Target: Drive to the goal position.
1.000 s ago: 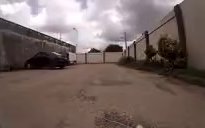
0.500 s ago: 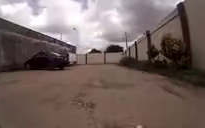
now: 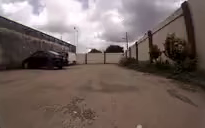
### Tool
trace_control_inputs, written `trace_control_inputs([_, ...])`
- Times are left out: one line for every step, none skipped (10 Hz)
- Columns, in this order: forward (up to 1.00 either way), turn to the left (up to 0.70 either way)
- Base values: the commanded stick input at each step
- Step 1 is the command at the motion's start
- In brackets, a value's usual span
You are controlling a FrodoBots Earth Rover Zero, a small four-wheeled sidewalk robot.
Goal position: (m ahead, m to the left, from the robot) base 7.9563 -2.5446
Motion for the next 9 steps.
trace_control_inputs([0.5, 0.0])
trace_control_inputs([0.5, 0.0])
trace_control_inputs([0.5, 0.0])
trace_control_inputs([0.5, 0.0])
trace_control_inputs([0.5, 0.0])
trace_control_inputs([0.5, 0.0])
trace_control_inputs([0.5, 0.0])
trace_control_inputs([0.5, 0.0])
trace_control_inputs([0.5, 0.0])
